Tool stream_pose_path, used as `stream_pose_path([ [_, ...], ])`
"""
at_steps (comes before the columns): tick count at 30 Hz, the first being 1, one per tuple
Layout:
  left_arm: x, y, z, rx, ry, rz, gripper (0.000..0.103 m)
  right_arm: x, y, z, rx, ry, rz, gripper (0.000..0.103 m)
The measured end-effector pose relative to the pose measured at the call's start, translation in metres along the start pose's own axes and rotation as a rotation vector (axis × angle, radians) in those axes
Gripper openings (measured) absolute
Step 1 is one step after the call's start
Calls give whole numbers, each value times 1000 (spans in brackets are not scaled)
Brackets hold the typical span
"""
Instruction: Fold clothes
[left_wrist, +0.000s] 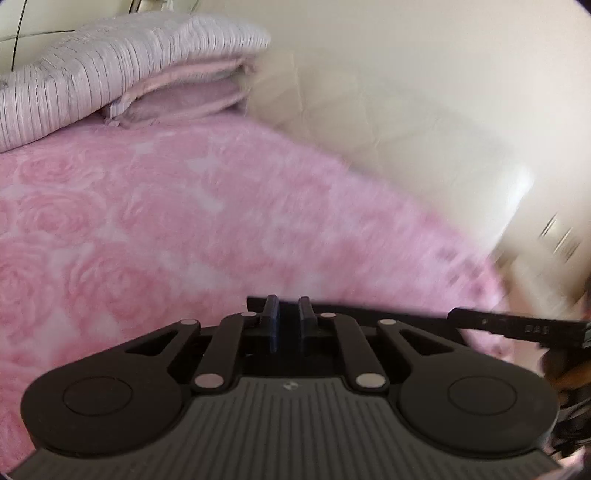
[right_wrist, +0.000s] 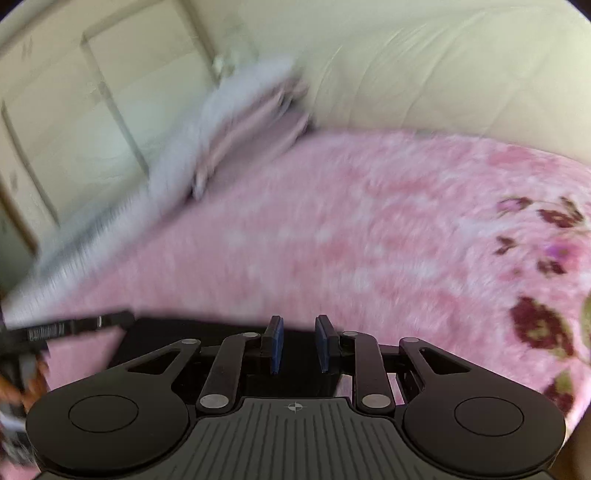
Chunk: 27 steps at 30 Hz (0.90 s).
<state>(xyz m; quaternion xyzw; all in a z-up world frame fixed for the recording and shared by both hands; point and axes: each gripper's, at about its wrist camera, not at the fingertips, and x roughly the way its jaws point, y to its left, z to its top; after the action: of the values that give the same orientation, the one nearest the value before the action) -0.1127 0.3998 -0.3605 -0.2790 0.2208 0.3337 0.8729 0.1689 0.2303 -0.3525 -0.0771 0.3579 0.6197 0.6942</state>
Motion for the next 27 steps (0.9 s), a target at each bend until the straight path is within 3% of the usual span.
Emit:
stream_pose_path([
  [4, 21, -13, -13, 87, 57, 64, 11, 36, -5, -23, -129, 71, -45, 23],
  [6, 29, -19, -19, 125, 82, 94, 11, 23, -10, -19, -94, 49, -35, 24],
  [10, -11, -14, -20, 90, 57, 120, 11, -3, -21, -11, -24, 5, -14, 24],
  [14, -58, -10, -30, 49, 34, 146, 10, -65, -9, -20, -12, -55, 52, 24],
  [19, -121, -16, -74, -27, 2, 163, 10, -113, 26, -64, -57, -51, 46, 24],
  [22, -134, -29, -96, -37, -21, 152, 10, -115, 51, -95, -126, -25, 12, 24],
  [26, -100, -29, -117, -67, 125, 205, 10, -85, 59, -121, -186, 66, -66, 24],
  [27, -102, -32, -117, -61, 122, 221, 10, -87, 58, -118, -154, 64, -66, 24],
])
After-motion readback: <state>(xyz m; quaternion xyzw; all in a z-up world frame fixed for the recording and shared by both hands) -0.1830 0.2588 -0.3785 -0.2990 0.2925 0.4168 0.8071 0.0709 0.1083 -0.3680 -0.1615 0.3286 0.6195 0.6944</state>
